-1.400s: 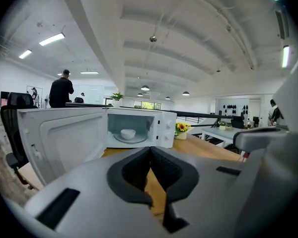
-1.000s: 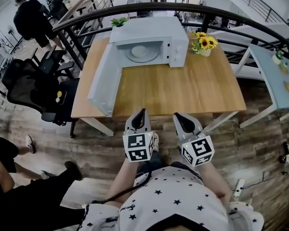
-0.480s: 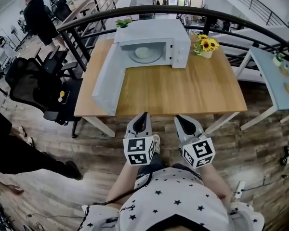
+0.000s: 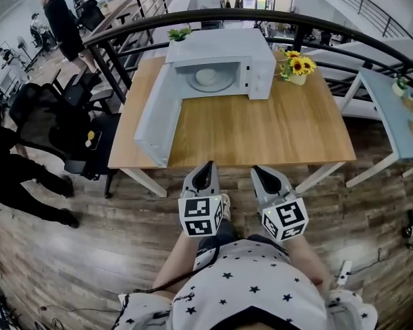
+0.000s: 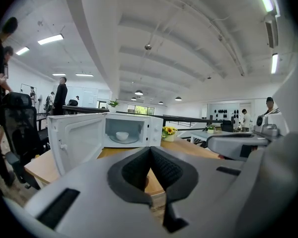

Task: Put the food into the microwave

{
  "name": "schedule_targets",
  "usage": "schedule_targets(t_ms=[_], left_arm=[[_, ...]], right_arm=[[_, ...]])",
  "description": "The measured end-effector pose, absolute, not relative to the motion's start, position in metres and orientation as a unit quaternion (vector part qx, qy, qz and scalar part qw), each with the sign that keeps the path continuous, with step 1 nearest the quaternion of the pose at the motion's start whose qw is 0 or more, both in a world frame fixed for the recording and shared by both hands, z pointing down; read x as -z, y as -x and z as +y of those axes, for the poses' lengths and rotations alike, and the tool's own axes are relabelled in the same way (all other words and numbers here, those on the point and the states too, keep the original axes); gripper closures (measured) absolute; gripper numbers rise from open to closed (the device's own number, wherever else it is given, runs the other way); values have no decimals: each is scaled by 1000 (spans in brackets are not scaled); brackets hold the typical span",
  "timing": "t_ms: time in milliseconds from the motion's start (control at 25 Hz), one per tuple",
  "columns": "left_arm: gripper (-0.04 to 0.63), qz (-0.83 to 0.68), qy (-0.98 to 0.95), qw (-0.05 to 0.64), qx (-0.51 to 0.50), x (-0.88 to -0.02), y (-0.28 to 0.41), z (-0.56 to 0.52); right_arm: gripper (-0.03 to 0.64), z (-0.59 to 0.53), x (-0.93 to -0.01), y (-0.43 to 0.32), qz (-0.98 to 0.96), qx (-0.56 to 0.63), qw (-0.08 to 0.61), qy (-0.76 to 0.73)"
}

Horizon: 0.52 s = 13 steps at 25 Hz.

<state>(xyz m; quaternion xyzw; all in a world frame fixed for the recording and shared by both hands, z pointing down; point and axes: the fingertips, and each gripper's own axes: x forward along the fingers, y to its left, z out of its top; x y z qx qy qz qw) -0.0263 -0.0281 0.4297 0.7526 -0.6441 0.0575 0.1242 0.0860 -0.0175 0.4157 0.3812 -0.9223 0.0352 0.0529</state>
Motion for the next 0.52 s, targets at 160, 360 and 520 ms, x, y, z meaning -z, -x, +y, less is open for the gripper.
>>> schedule_targets(t_ms=[160,360,520], left_arm=[[591,-643,-754,126,-54,-428,26,-31],[591,-639,-757,130,-52,-428,24,-33],[591,-639,-757,127,-53,-428,23,-35]], right_arm=[[611,-20,-415,-85,-923,-36,53,-381],[611,-22,-418,-83,-924,-42,54,-376],[612,-24,-421,-83,-924,-44,56,-375]])
